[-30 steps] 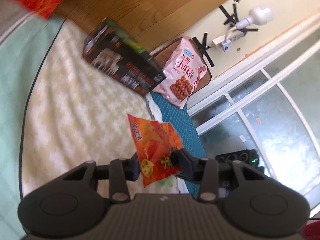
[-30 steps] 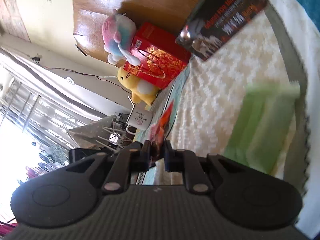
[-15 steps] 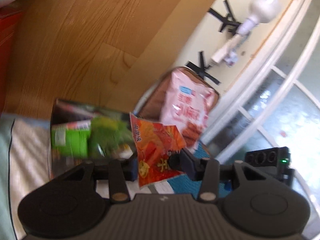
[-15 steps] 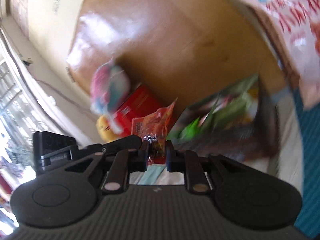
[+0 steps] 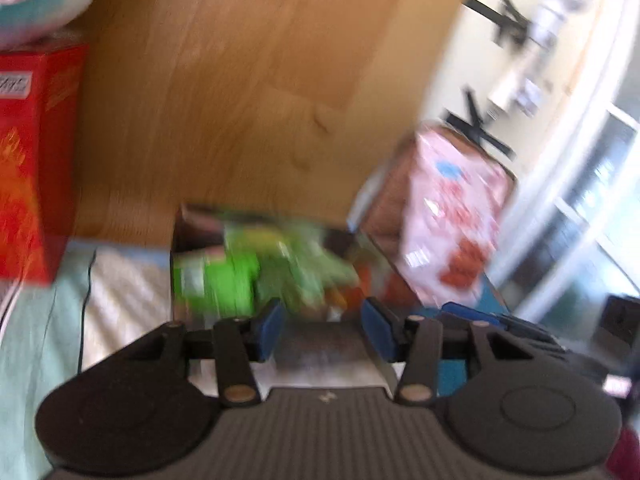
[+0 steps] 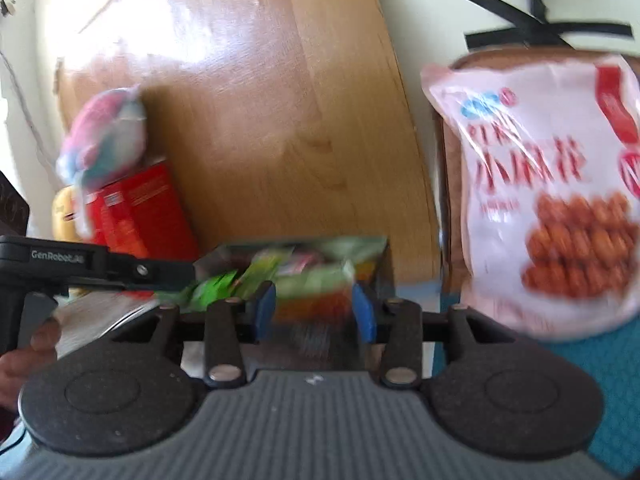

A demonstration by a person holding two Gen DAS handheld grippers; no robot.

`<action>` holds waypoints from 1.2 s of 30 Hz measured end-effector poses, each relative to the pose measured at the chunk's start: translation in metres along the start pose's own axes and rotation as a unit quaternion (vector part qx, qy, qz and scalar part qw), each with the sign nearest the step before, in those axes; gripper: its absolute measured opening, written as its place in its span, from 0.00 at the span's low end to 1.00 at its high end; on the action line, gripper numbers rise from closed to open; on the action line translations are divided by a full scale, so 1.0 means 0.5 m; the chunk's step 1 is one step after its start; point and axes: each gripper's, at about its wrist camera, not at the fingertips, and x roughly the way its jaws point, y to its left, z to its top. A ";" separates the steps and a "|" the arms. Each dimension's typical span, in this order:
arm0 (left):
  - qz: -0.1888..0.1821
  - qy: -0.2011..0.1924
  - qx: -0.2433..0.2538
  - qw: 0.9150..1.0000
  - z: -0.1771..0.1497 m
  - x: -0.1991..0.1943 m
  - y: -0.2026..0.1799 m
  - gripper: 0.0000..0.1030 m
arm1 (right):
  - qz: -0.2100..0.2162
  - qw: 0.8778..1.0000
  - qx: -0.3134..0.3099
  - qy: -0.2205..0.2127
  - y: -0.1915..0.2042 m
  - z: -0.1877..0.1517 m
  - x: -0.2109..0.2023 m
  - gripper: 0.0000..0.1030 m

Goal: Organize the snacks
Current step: 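Carry the orange packet into the tin box and open the right tool, then position the right tool fingers around the pale green tissue pack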

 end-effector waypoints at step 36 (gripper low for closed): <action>0.141 0.074 0.028 0.987 -0.330 -0.168 -0.115 0.49 | 0.043 0.995 -0.014 0.087 0.199 -0.283 -0.227 0.44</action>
